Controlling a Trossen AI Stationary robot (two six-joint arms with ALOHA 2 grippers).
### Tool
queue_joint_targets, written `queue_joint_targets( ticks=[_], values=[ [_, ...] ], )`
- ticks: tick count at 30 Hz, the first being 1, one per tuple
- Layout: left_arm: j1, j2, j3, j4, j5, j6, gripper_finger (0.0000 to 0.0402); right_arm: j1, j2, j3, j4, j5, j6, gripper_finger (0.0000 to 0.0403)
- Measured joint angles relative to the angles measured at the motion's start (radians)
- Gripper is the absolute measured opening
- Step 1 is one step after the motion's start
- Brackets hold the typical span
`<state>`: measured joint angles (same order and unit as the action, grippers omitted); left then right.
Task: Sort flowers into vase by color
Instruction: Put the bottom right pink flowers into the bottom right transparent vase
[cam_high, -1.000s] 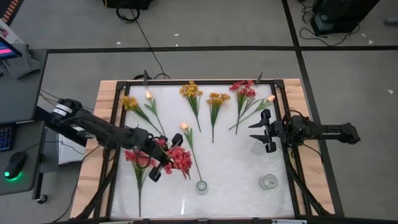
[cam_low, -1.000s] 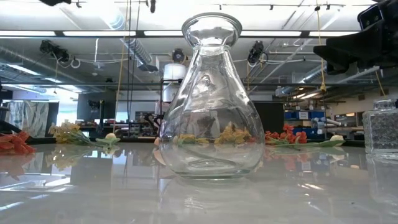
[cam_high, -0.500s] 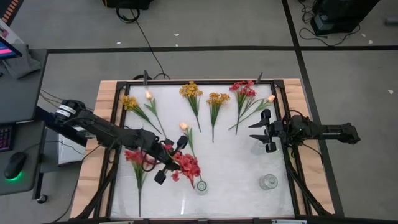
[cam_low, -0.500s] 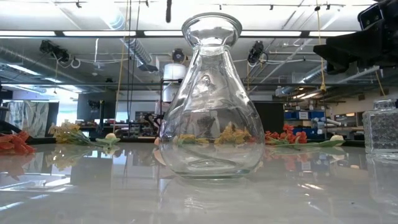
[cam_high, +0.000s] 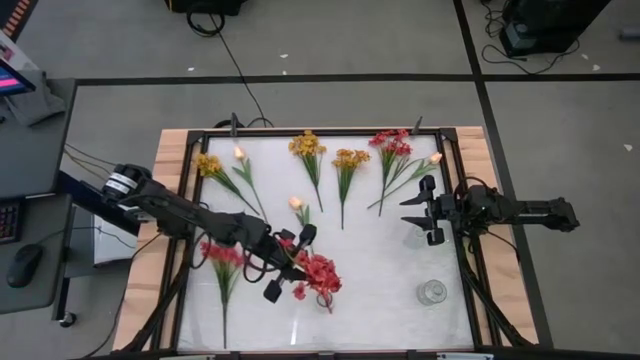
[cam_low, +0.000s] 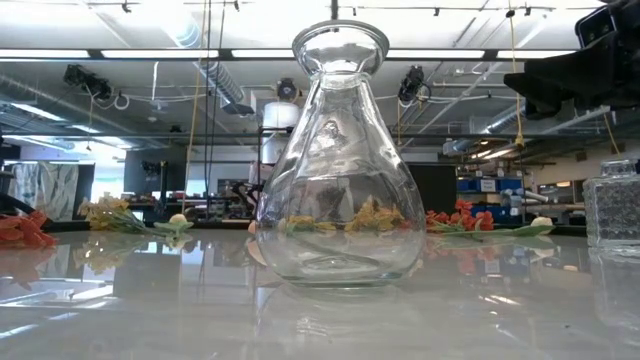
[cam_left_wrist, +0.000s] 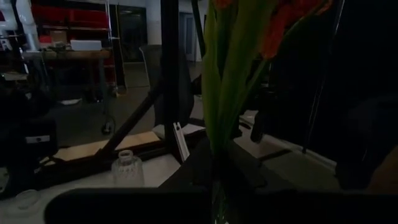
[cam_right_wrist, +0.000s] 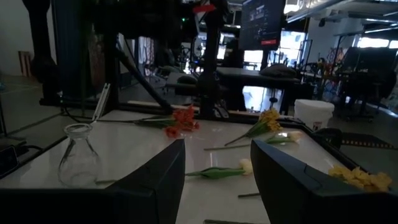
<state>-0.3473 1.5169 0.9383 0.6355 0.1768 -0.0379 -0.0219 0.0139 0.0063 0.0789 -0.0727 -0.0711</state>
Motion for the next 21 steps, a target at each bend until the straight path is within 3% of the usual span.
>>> queue_joint_targets(
  ticks=[14, 21],
  values=[
    [0.064, 0.261, 0.398, -0.154, 0.075, 0.033, 0.0023, 0.000, 0.006, 0.000, 0.004, 0.000, 0.000, 0.0192],
    [0.111, 0.319, 0.499, -0.227, 0.073, 0.027, 0.0023, 0.000, 0.006, 0.000, 0.003, 0.000, 0.000, 0.0192]
  ],
)
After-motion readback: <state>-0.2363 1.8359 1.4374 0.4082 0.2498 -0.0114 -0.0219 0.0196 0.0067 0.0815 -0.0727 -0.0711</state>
